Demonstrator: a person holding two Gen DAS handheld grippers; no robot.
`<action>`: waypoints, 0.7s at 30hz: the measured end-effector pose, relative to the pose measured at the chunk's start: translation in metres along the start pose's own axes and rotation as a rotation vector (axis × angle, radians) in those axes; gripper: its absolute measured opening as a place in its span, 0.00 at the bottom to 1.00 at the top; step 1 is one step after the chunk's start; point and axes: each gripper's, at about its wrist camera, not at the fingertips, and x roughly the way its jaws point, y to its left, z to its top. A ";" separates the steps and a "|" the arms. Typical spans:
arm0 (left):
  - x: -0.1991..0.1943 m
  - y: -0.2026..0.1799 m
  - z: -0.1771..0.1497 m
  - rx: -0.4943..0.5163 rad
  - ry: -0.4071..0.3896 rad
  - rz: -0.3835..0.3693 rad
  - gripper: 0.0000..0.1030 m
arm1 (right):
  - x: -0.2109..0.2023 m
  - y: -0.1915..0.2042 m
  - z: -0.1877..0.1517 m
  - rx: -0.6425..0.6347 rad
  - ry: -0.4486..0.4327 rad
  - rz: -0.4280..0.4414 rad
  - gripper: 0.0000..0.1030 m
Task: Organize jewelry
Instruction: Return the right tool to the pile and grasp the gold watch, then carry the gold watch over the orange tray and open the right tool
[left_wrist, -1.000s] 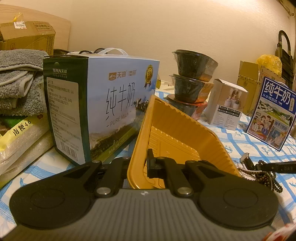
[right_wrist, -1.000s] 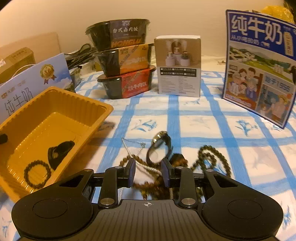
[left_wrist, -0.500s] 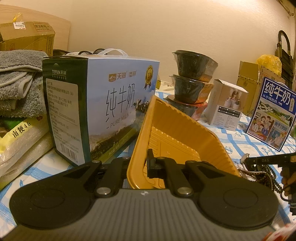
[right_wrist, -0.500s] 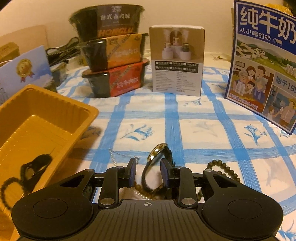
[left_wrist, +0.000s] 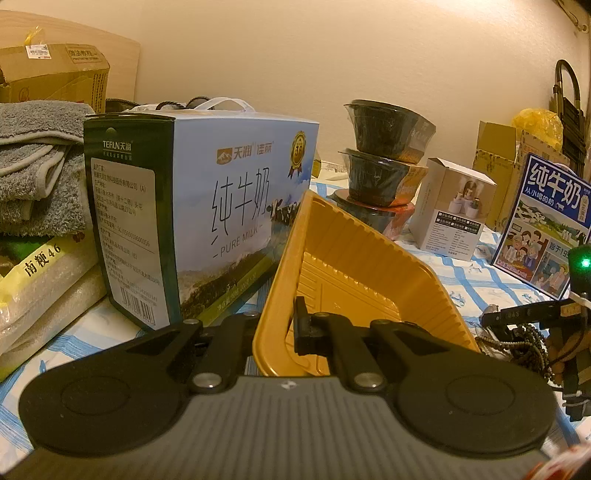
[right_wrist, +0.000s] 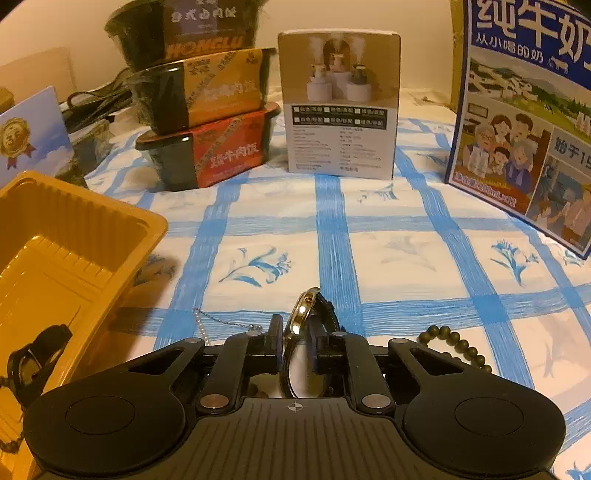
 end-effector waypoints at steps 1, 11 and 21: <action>0.000 0.000 0.000 0.000 0.000 0.000 0.06 | -0.002 0.000 -0.001 -0.003 -0.003 0.003 0.12; 0.002 0.002 0.001 -0.005 0.001 0.000 0.06 | -0.050 0.003 -0.001 0.024 -0.113 0.086 0.09; 0.001 0.002 0.001 -0.007 -0.001 0.000 0.06 | -0.110 0.055 0.009 -0.041 -0.201 0.345 0.09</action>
